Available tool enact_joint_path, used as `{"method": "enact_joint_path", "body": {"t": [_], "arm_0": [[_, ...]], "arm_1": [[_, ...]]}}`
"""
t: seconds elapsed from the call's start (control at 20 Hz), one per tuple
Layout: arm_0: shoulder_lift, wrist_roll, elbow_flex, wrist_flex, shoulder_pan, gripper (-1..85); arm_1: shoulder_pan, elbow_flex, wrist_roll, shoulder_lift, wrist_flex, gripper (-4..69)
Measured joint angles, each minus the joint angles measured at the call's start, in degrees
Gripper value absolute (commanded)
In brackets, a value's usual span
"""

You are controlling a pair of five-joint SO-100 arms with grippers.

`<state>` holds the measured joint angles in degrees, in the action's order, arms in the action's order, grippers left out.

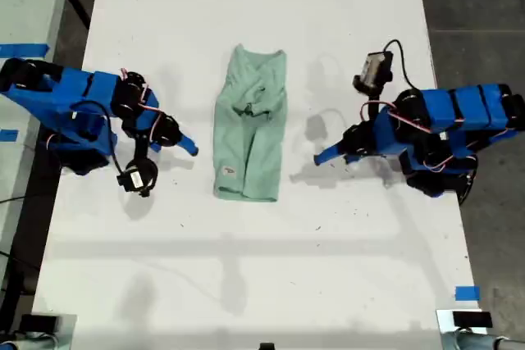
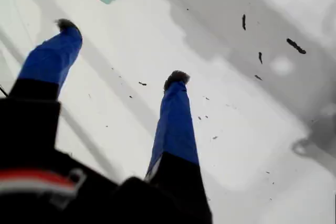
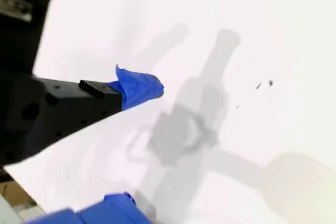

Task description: Fold tshirt

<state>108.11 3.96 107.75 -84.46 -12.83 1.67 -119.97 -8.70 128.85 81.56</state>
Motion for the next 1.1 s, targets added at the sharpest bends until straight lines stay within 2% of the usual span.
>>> {"method": "enact_joint_path", "body": {"t": [0.1,0.2,0.5,0.65,0.7,0.85,0.9,0.95,1.05,1.1], "arm_0": [[-14.9,-5.7,-16.3,0.7,0.0,32.2],[-26.5,-8.3,-28.7,1.5,0.0,32.3],[-41.6,-9.1,-39.0,1.6,0.0,31.9],[-47.2,-6.9,-40.1,2.1,0.0,31.2],[-50.0,-6.9,-41.0,3.0,0.0,28.8],[-55.5,-6.6,-43.9,6.5,0.0,13.2],[-56.5,-6.6,-45.6,7.4,0.0,6.7],[-57.0,-6.0,-45.6,7.7,0.0,1.4],[-57.1,-4.3,-45.6,8.1,-0.1,0.1],[-57.1,-3.8,-45.7,8.7,-0.2,0.1]], "arm_1": [[0.7,11.3,-1.1,-13.9,-0.2,33.6],[1.1,21.0,-2.1,-25.1,-0.2,33.8],[2.2,44.2,-3.3,-54.1,-0.2,34.0],[2.7,54.1,-3.3,-67.6,-0.3,32.9],[2.7,56.3,-3.2,-71.3,-0.6,30.9],[2.7,60.2,-3.1,-77.1,-1.6,22.6],[2.7,61.0,-2.6,-78.1,-2.3,17.2],[2.8,61.5,-2.2,-78.5,-2.9,8.4],[3.1,62.8,-0.9,-79.8,-5.4,-1.5],[3.1,62.9,-0.6,-80.1,-6.2,-1.7]]}}
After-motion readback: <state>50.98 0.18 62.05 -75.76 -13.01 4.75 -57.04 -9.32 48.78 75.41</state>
